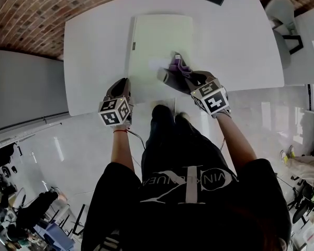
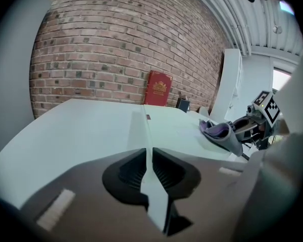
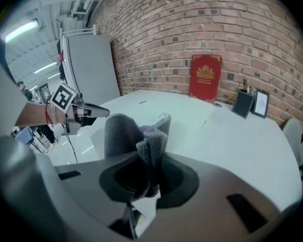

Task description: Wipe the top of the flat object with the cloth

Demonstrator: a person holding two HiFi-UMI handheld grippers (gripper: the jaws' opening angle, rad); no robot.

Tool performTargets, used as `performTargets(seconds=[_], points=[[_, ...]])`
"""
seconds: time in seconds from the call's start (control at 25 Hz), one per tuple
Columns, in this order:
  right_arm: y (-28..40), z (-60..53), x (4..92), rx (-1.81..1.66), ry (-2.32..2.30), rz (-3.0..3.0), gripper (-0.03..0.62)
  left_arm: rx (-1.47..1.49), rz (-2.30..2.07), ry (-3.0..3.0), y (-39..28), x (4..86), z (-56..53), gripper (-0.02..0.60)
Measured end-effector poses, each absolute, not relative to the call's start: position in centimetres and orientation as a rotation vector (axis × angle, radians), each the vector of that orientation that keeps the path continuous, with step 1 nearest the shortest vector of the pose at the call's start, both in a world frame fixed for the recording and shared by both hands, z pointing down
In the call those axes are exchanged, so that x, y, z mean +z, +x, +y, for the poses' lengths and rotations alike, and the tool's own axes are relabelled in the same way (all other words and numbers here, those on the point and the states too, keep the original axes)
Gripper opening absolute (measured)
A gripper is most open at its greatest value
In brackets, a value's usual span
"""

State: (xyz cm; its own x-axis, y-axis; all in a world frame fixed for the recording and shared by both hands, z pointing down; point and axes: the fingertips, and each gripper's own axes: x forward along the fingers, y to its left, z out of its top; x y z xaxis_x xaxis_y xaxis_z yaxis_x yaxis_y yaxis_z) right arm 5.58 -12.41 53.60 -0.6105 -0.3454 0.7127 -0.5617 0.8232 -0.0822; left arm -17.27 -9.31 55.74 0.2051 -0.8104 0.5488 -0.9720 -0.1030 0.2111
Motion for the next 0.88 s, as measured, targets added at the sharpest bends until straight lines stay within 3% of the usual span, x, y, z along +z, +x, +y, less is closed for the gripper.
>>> performTargets(seconds=[0.76,0.88], points=[[13.4,-15.1,52.1,0.391,0.933,-2.258,0.058,0.115,-1.821,1.823,-18.6,53.8,-7.1,0.051],[14.1,-16.0,50.4,0.370,0.990,-2.300,0.058,0.074,-1.864,1.856,-18.6,52.0,-6.9,0.022]])
